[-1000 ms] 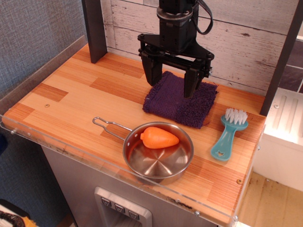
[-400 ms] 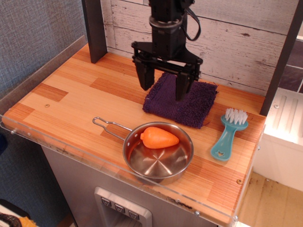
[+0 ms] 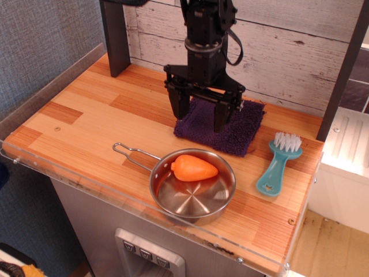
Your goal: Move purple cloth to upper left corner of table.
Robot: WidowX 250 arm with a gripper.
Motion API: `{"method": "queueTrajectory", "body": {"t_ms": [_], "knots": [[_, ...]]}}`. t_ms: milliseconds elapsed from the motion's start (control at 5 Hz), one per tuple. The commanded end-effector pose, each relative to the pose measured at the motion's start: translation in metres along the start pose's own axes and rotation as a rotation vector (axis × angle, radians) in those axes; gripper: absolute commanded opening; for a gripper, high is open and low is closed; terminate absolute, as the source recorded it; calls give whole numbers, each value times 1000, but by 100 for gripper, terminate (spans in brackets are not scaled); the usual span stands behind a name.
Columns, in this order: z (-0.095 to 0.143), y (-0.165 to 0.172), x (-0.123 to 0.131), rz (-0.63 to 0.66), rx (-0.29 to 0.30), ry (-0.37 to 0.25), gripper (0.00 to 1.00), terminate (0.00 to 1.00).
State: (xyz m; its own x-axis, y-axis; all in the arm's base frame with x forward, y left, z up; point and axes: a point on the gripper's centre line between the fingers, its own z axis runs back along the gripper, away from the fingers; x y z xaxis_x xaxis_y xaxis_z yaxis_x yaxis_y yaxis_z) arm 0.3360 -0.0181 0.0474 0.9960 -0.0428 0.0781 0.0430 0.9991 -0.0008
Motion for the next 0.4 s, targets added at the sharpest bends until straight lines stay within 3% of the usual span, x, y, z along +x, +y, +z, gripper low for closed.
{"method": "queueTrajectory", "body": {"t_ms": [0,200], "knots": [[4,-3,34,-1,3,-92,100,0],[4,-11,45,-15,-1,-106,100,0]]}}
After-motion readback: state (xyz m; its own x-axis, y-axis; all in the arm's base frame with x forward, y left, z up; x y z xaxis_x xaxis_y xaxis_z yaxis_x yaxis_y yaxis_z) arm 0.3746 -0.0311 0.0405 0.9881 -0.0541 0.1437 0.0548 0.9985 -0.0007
